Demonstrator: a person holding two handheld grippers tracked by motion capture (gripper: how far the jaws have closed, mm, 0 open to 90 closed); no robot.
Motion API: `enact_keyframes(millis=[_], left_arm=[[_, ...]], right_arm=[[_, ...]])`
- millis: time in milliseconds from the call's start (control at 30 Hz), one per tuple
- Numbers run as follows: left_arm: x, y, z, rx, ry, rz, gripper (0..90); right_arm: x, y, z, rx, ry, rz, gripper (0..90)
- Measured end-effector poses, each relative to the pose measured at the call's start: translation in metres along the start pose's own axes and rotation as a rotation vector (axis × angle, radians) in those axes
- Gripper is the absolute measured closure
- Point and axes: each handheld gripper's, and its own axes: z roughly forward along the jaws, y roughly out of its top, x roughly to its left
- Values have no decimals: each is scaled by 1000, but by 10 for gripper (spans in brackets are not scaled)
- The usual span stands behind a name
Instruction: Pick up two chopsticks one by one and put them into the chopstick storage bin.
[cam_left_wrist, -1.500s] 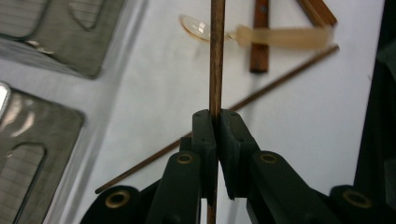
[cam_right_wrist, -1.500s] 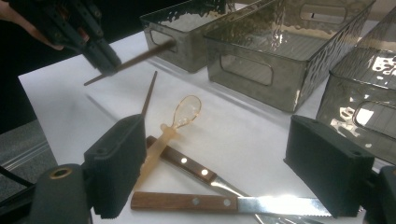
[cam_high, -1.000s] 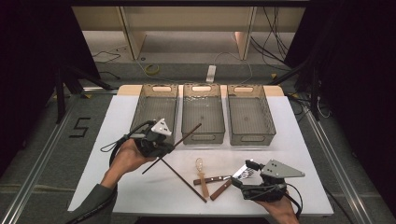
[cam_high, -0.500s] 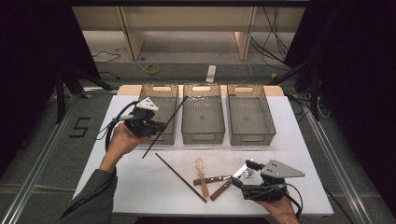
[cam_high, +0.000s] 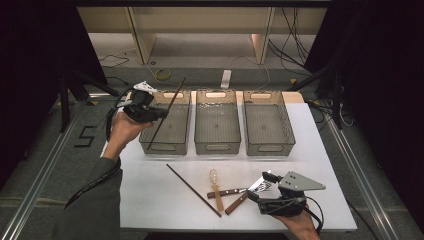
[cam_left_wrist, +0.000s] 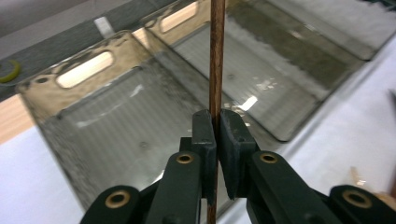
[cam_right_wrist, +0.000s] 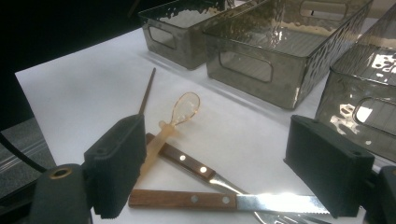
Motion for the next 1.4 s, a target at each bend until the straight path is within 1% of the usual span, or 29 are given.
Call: enact_keyframes(millis=[67, 133, 300, 400, 533, 600, 667, 733, 767, 833, 967, 1033, 1133, 1267, 1400], left_arm=[[6, 3, 1, -4, 0, -18, 846], [8, 5, 2, -7, 23, -23, 846], [16, 11, 2, -43, 39, -37, 846], [20, 13, 3, -53, 54, -43, 845], [26, 14, 7, -58, 60, -62, 845], [28, 14, 10, -51, 75, -61, 845], [31, 13, 13, -57, 82, -67, 845], [32, 11, 16, -64, 83, -84, 845], [32, 10, 18, -61, 79, -86, 845], [32, 8, 23, -52, 93, -74, 845], [33, 2, 28, -46, 88, -95, 844], [32, 0, 31, -41, 96, -91, 844], [34, -3, 32, -41, 94, -97, 843], [35, -6, 34, -32, 101, -93, 842], [37, -8, 35, -39, 106, -102, 841]], right_arm=[[0, 0, 0, 1, 1, 0, 211], [0, 0, 0, -1, 1, -1, 211], [0, 0, 0, 3, 4, 1, 211], [1, 0, 0, 1, 6, 2, 211], [0, 0, 0, 1, 6, 3, 211], [1, 0, 0, -1, 9, 2, 211], [1, 0, 0, -1, 10, 2, 211], [1, 0, 0, 1, 11, 0, 211], [1, 0, 0, 1, 11, 0, 211], [1, 0, 0, 0, 12, 1, 211], [0, 0, 0, 1, 13, 2, 211], [1, 0, 0, 1, 13, 1, 211], [1, 0, 0, -2, 13, 2, 211], [1, 0, 0, -2, 12, 5, 211], [1, 0, 0, -1, 14, 2, 211]])
